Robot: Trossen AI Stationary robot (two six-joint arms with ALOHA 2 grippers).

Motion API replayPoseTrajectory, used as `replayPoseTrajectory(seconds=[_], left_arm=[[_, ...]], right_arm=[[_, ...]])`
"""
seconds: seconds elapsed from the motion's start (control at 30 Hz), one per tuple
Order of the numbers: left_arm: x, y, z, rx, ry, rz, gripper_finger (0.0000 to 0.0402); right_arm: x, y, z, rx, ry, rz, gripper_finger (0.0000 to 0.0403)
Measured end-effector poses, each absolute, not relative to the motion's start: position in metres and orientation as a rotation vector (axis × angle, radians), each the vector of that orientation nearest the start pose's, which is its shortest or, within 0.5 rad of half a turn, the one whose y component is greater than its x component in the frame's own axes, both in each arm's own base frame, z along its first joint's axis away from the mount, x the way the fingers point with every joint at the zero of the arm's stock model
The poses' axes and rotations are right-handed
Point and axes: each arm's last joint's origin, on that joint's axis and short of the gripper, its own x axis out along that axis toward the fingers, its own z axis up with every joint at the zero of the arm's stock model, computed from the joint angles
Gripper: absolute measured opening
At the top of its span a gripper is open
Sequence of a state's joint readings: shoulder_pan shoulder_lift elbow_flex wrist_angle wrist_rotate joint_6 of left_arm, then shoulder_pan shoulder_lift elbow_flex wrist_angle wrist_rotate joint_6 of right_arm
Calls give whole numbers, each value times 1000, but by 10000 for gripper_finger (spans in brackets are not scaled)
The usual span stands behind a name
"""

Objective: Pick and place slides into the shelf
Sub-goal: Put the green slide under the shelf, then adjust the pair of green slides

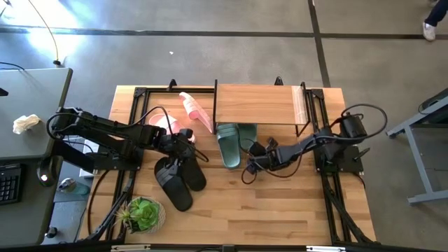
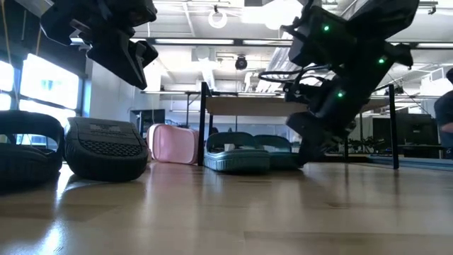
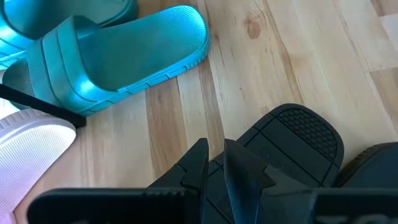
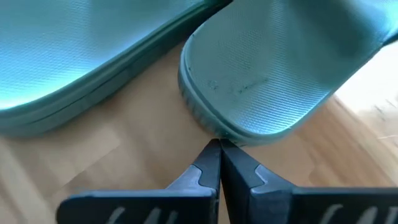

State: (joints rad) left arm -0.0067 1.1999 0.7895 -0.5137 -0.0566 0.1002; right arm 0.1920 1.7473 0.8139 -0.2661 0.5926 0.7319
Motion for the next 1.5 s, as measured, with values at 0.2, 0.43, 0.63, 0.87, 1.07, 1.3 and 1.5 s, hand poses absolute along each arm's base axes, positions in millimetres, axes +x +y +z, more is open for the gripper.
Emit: replayPoseTrajectory(seconds=[0.2, 0.43, 0.63, 0.87, 1.07, 1.3, 1.5], left_arm=[[231, 0, 230, 122, 927, 0, 40], [231, 1, 230, 129, 929, 14, 40], [231, 1, 230, 129, 929, 14, 40], [231, 1, 230, 129, 929, 14, 40], [231, 1, 230, 126, 928, 16, 40], [231, 1, 230, 125, 928, 16, 40], [231, 1, 230, 124, 929, 16, 40]], right_arm=[[292, 37, 117, 177, 914, -722, 0], [285, 60, 140, 181, 850, -631, 0], [274, 87, 173, 219, 804, -386, 0], [286, 123, 181, 311, 691, -48, 0], [302, 125, 136, 219, 711, -166, 0], [325, 123, 111, 128, 659, -282, 0], [345, 122, 113, 49, 683, -363, 0]])
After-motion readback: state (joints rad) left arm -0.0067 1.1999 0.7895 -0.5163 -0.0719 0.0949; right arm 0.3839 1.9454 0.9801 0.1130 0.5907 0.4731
